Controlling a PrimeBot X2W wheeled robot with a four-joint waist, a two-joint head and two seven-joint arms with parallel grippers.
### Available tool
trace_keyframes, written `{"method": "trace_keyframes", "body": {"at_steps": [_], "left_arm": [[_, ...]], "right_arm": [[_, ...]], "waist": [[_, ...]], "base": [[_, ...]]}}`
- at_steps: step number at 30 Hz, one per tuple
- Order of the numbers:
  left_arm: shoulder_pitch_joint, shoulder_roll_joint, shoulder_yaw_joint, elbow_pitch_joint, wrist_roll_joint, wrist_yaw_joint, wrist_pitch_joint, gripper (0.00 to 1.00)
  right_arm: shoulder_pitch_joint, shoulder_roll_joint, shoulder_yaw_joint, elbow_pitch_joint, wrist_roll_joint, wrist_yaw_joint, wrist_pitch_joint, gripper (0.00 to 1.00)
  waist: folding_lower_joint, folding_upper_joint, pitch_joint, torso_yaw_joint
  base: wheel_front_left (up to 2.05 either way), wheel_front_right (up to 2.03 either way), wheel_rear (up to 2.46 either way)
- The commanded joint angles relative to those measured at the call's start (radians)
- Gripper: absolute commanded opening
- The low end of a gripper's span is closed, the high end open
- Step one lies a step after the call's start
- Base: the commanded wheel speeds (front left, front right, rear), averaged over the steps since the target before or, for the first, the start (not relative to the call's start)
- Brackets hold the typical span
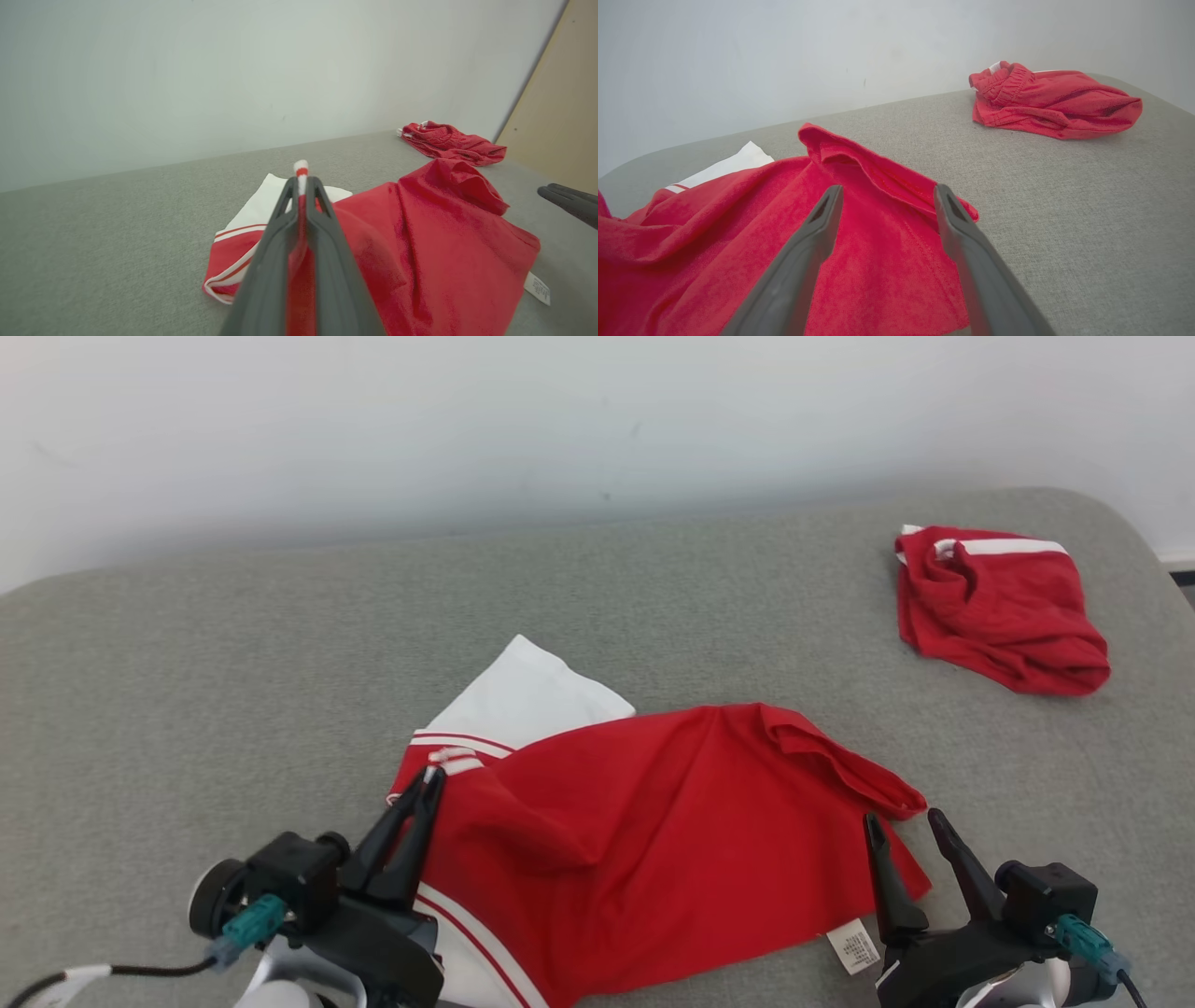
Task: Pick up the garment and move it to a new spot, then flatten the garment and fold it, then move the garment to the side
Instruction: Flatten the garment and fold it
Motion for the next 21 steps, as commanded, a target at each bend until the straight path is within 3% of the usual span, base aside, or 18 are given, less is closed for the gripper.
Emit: {"method": "trace_keyframes", "body": {"at_steps": [1, 21], "left_arm": [[-0.018, 0.003, 0.005, 0.025, 0.001, -0.007, -0.018, 0.0], [-0.28, 0.007, 0.024, 0.498, -0.018, -0.088, -0.153, 0.0]], "right_arm": [[-0.005, -0.002, 0.004, 0.002, -0.001, 0.0, -0.005, 1.0], [-0.067, 0.018, 0.028, 0.033, -0.009, 0.0, -0.025, 1.0]], "waist": [[0.0, 0.0, 0.02, -0.027], [0.0, 0.0, 0.108, -0.149]], "base": [[0.0, 0.0, 0.0], [0.0, 0.0, 0.0]]}}
